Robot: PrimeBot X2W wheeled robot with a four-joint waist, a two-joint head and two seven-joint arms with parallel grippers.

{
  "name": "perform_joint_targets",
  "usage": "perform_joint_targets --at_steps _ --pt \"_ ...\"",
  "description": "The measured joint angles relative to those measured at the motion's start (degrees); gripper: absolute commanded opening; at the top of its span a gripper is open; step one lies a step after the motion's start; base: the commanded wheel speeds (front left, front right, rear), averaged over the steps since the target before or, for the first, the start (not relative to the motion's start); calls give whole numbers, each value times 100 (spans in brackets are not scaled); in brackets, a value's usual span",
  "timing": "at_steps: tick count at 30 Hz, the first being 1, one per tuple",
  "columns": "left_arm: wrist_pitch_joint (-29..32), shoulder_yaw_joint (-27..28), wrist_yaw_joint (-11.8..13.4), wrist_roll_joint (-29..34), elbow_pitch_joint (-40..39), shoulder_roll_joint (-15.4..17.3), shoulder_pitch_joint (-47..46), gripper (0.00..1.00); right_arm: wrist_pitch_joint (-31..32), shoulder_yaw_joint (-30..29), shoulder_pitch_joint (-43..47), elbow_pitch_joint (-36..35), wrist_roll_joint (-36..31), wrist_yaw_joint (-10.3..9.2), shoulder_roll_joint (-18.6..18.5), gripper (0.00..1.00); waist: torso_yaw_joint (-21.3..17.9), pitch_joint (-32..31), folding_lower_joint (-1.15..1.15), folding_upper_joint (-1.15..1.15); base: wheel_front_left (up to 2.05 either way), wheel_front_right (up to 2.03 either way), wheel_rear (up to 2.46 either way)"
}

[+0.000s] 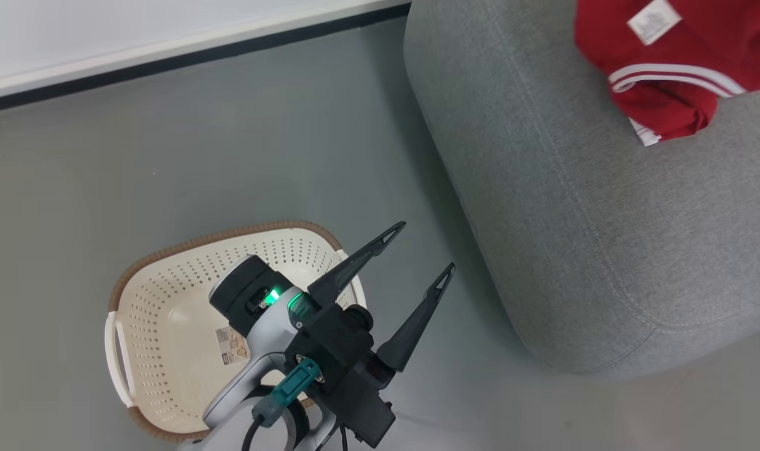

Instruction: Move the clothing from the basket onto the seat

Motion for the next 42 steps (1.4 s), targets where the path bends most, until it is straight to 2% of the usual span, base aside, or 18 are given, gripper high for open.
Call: perform_joint_targets --at_steps 4,12,23,33,35,36,42 --pt "41 -34 -13 11 -98 27 -54 100 0 -20 -57 102 -41 1 -182 0 41 173 0 0 0 0 0" --pt "162 -71 -57 43 -279 164 -193 100 -1 -24 116 441 -87 13 -319 0 104 543 0 0 0 0 0" --pt "269 -89 -67 93 -381 293 -425 100 0 -107 731 1284 32 -60 -99 0 128 1043 1 0 0 0 0" --pt "270 -93 -109 93 -389 361 -513 100 8 -208 829 1786 175 -100 20 0 171 1208 0 0 0 0 0" --pt "265 -92 -110 93 -332 361 -520 100 8 -205 829 1836 175 -101 57 41 173 1196 0 0 0 0 0" --pt "263 -91 -110 92 -301 361 -521 100 8 -201 829 1850 175 -101 80 100 174 1183 0 1 0 0 0" --pt "201 -94 -110 56 -190 337 -527 100 7 -104 872 1896 164 -92 201 100 177 1069 0 0 0 0 0"
